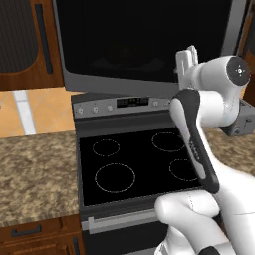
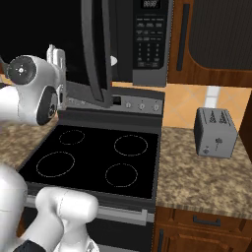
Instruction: Pick the onion from the sink and place it in the bowl. Then pick the bowl and place it in the microwave. Then close the microwave door and press the start button.
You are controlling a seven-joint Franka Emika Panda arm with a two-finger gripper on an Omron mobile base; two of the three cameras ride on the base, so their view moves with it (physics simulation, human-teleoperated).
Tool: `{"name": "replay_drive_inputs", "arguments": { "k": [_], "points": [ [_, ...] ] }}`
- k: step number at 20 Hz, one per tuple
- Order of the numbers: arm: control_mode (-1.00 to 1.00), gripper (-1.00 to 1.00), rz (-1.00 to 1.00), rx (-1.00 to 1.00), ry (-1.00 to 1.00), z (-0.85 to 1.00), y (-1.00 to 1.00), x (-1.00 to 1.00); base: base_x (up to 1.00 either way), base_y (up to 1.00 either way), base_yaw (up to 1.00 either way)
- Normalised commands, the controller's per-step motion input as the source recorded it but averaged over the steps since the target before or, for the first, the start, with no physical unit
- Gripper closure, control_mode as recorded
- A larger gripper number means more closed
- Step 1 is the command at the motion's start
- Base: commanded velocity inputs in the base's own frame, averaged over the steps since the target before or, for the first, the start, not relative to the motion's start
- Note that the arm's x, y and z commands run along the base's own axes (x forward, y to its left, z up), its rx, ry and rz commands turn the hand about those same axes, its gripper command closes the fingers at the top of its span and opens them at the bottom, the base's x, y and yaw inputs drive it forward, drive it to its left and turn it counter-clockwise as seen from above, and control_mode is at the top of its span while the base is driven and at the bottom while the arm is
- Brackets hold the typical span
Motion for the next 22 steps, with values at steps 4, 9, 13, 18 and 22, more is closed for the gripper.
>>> {"name": "replay_drive_inputs", "arguments": {
  "k": [4, 9, 13, 18, 22],
  "points": [
    [-1.00, -1.00, 0.30, 0.28, 0.24, 0.00, -0.12, 1.00, 0.00, 0.00, 0.00],
    [-1.00, -1.00, 0.25, 0.26, 0.22, 0.00, -0.02, 1.00, 0.00, 0.00, 0.00],
    [-1.00, -1.00, 0.20, 0.24, 0.25, 0.00, 0.00, 1.00, 0.00, 0.00, 0.00],
    [-1.00, -1.00, 0.20, 0.19, 0.22, 0.00, 0.05, 0.73, 0.00, 0.00, 0.00],
    [-1.00, -1.00, 0.11, 0.01, -0.03, -0.12, 0.06, -0.91, 0.00, 0.00, 0.00]
  ]
}}
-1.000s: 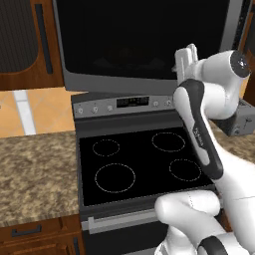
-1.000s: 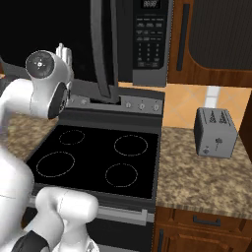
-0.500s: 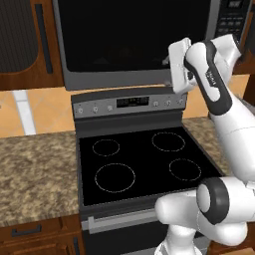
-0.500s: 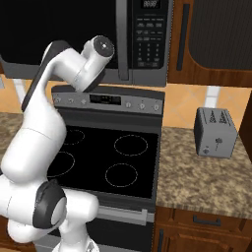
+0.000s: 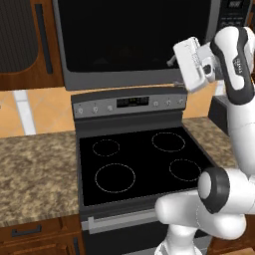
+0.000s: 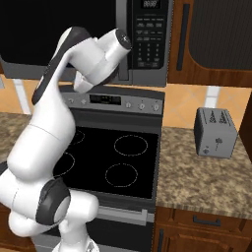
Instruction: Pick the onion from the sink and place it in the bowl. Then pick the bowl and place it in the microwave. Then close the microwave door and press the start button.
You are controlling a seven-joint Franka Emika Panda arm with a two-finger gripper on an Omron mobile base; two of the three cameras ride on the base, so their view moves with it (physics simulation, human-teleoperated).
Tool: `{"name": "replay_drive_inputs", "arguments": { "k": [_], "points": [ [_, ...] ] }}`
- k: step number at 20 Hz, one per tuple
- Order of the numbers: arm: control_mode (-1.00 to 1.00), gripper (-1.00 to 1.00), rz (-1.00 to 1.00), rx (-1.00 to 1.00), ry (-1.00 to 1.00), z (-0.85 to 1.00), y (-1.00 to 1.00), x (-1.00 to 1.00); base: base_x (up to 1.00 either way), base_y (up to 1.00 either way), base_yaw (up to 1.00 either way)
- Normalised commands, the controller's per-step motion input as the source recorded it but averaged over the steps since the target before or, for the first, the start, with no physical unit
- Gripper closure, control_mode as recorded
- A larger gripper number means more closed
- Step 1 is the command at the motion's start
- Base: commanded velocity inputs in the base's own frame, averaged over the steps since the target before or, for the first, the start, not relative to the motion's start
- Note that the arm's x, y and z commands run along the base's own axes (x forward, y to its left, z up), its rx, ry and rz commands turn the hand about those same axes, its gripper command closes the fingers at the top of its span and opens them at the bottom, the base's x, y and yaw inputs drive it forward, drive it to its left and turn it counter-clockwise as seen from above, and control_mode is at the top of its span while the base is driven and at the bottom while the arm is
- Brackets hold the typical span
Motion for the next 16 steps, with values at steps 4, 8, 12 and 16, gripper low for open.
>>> {"name": "replay_drive_inputs", "arguments": {
  "k": [4, 8, 12, 16],
  "points": [
    [-1.00, -1.00, -0.01, 0.08, -0.19, 0.00, -0.60, -1.00, 0.00, 0.00, 0.00],
    [-1.00, -1.00, -0.11, 0.07, -0.14, 0.00, -0.95, -0.99, 0.00, 0.00, 0.00],
    [-1.00, -1.00, -0.21, 0.04, -0.05, 0.00, -0.92, -0.64, 0.00, 0.00, 0.00],
    [-1.00, -1.00, -0.13, 0.06, 0.00, 0.00, -0.87, -0.02, 0.00, 0.00, 0.00]
  ]
}}
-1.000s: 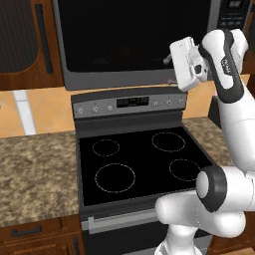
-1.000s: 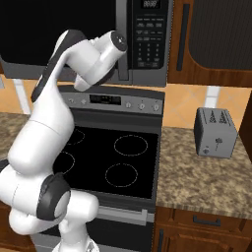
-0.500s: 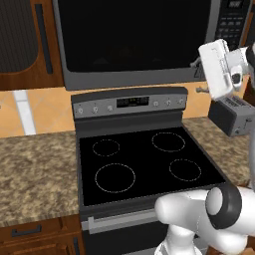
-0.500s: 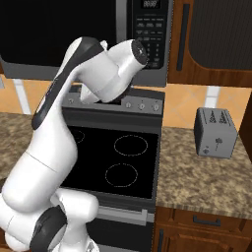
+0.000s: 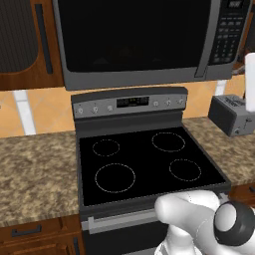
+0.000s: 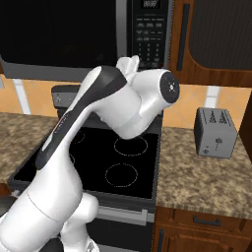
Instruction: Pick the onion from the sink and place it in the bowl. Then pick the bowl and place it in the microwave. Then close the microwave door and press the start button.
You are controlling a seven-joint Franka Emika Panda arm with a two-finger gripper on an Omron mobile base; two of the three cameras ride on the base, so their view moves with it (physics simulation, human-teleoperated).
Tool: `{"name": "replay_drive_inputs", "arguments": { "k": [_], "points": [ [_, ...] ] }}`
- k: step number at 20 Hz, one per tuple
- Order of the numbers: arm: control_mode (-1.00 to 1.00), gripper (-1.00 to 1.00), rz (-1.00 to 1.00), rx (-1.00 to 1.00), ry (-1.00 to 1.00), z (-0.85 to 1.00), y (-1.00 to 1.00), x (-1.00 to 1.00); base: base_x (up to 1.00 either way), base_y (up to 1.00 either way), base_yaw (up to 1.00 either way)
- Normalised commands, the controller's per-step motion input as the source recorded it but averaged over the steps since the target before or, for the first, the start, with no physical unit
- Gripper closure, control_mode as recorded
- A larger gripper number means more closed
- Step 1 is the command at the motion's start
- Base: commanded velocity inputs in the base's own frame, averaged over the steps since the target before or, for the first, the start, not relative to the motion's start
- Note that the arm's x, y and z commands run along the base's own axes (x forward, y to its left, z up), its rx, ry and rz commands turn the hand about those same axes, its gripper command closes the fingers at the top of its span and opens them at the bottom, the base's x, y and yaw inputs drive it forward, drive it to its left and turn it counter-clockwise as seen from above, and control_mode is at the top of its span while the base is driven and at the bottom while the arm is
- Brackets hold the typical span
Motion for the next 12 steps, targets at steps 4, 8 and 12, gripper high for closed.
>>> {"name": "replay_drive_inputs", "arguments": {
  "k": [4, 8, 12],
  "points": [
    [-1.00, -1.00, 0.00, 0.06, 0.00, -0.06, -0.60, 0.64, 0.00, 0.00, 0.00],
    [-1.00, -1.00, 0.00, 0.05, 0.00, -0.07, -0.29, 0.95, 0.00, 0.00, 0.00],
    [-1.00, -1.00, 0.00, 0.04, 0.00, 0.00, -0.11, 0.90, 0.00, 0.00, 0.00]
  ]
}}
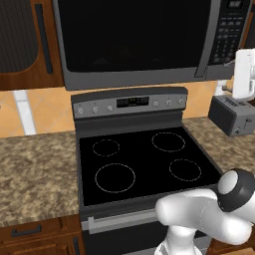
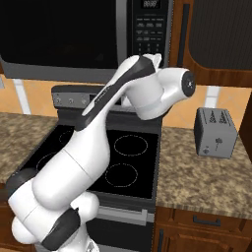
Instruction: Pick the onion from the sink and place it in the bowl. Then pick the bowl and place it in the microwave. Then close the microwave door and press the start button.
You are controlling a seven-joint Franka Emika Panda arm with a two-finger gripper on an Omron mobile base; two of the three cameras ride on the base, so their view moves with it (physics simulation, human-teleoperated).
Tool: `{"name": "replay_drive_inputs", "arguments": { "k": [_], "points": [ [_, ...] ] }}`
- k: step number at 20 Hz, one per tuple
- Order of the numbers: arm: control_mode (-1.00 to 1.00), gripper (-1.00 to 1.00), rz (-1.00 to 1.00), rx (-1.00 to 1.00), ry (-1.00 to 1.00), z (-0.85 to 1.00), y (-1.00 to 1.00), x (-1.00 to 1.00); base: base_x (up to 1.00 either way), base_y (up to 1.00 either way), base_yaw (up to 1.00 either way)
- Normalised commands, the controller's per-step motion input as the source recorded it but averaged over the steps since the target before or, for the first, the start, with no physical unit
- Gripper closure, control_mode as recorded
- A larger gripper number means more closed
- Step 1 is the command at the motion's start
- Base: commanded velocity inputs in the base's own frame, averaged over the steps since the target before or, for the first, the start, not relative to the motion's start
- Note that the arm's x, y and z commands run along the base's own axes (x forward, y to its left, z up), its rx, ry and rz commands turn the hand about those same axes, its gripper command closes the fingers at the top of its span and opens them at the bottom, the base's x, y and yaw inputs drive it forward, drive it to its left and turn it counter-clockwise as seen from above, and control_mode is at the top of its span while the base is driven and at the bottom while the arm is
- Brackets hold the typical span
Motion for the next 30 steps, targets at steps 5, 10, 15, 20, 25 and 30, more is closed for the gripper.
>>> {"name": "replay_drive_inputs", "arguments": {
  "k": [5, 10, 15, 20, 25, 30],
  "points": [
    [-1.00, -1.00, 0.00, 0.00, 0.00, 0.00, -0.01, 0.53, 0.00, 0.00, 0.00],
    [-1.00, -1.00, 0.00, 0.00, 0.00, 0.00, -0.15, 0.39, 0.00, 0.00, 0.00],
    [-1.00, -1.00, 0.00, 0.00, 0.00, 0.00, -0.14, 0.36, 0.00, 0.00, 0.00],
    [-1.00, -1.00, 0.00, 0.00, 0.00, -0.01, -0.04, 0.49, 0.00, 0.00, 0.00],
    [-1.00, -1.00, -0.01, 0.00, 0.00, -0.21, 0.09, 0.44, 0.00, 0.00, 0.00],
    [-1.00, -1.00, -0.09, -0.01, -0.10, -0.12, 0.59, -0.48, 0.00, 0.00, 0.00]
  ]
}}
